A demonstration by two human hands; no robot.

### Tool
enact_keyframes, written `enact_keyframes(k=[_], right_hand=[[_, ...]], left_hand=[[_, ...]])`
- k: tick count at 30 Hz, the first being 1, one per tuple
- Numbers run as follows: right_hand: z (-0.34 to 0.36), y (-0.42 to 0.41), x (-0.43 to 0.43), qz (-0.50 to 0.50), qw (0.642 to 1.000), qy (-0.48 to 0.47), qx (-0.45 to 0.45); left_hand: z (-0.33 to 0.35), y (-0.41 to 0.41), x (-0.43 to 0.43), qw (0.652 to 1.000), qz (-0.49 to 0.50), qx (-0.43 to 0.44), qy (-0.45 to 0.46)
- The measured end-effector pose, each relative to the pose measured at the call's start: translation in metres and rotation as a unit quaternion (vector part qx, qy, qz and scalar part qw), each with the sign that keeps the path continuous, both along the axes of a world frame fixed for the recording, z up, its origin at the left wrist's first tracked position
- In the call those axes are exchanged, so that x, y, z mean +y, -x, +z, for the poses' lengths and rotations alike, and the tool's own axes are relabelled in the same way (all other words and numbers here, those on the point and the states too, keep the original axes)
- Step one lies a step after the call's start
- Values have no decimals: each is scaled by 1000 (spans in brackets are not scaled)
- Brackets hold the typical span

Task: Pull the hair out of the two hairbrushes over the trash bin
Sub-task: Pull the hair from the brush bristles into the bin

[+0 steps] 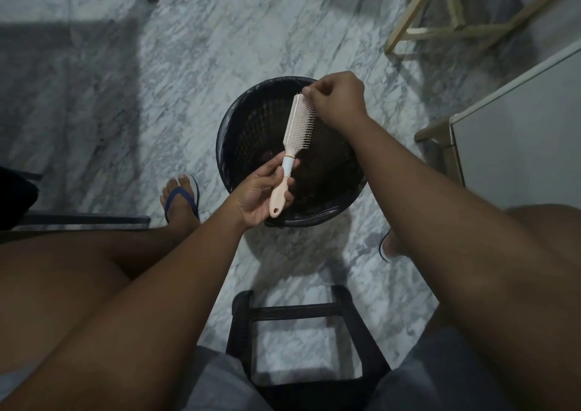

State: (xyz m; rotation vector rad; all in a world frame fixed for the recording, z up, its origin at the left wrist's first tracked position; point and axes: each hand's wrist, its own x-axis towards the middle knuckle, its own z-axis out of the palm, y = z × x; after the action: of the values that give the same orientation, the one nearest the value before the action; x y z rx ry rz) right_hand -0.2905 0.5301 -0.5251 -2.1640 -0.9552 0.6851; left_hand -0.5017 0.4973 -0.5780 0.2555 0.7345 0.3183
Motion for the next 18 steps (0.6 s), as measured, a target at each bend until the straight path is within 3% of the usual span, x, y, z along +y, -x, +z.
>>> enact_keyframes(k=[2, 4, 8, 11, 18], right_hand=[[-3, 2, -1, -68, 993, -19, 99], [-6, 4, -2, -109, 985, -27, 134], [-6, 21, -9, 19, 999, 23, -18], [-7, 33, -12, 104, 984, 109, -99], [8, 19, 0, 29, 985, 74, -152]], left_hand=[[-1, 1, 0, 1000, 3, 1, 3], [-2, 1, -1, 1000, 6, 3, 6], [-3, -3, -3, 1000, 11, 22, -1], [-3, -4, -3, 999, 11, 47, -5], [-2, -1, -4, 1000, -24, 12, 1]])
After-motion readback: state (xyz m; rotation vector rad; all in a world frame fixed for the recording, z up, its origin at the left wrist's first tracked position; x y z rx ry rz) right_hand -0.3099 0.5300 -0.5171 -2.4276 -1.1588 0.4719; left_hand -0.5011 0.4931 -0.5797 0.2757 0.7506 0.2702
